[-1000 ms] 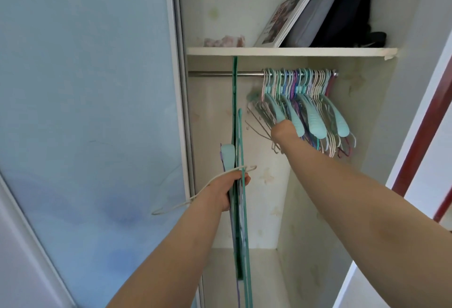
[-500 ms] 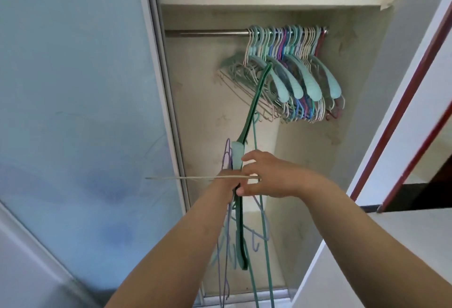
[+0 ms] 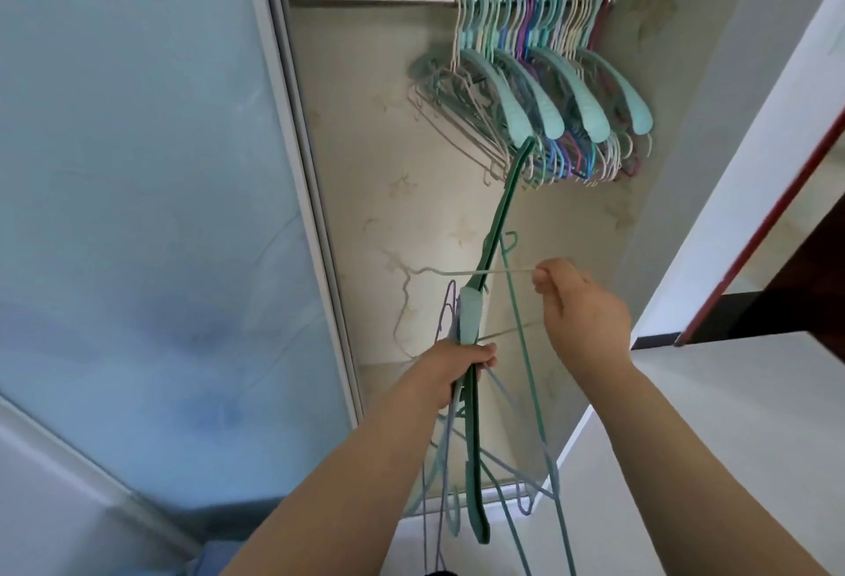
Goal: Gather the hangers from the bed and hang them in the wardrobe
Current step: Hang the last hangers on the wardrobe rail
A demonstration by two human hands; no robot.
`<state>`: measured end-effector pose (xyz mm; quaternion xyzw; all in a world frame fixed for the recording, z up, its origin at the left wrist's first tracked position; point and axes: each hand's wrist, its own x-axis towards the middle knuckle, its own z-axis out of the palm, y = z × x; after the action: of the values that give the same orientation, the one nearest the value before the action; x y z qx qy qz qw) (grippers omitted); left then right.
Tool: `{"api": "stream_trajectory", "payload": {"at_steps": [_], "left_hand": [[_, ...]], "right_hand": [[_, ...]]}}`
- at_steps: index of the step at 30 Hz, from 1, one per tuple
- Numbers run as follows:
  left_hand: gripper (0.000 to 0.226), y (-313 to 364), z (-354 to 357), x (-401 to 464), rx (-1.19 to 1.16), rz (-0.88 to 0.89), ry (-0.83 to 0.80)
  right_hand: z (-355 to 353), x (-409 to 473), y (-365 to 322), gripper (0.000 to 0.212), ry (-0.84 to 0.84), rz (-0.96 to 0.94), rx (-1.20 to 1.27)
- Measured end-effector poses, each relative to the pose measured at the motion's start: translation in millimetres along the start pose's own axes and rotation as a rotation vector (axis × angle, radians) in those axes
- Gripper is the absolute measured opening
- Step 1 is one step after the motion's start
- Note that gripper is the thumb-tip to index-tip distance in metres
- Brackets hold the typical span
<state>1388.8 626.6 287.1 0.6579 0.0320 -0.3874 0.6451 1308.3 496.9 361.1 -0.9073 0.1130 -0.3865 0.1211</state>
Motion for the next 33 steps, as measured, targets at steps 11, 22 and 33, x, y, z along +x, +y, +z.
{"api": "stream_trajectory", "payload": {"at_steps": [11,22,33], "left_hand": [[0.026,-11.5,-3.3,8.3,0.057,-0.068,-0.015],[0.026,-40.0,-49.9,6.1,-0.146,-0.216,0.000],[0.018,-12.6,-45.2,-3.7,-0.497,0.067,-0.294]], "right_hand": [[-6.5,5.2,20.8,0.055,0.158,0.281,-0.014],[-33.0,13.3,35.0,0.046,0.413,0.205,0.080],[8.8,-31.7,-6.5,0.024,-0.469,0.013,-0.368]]}}
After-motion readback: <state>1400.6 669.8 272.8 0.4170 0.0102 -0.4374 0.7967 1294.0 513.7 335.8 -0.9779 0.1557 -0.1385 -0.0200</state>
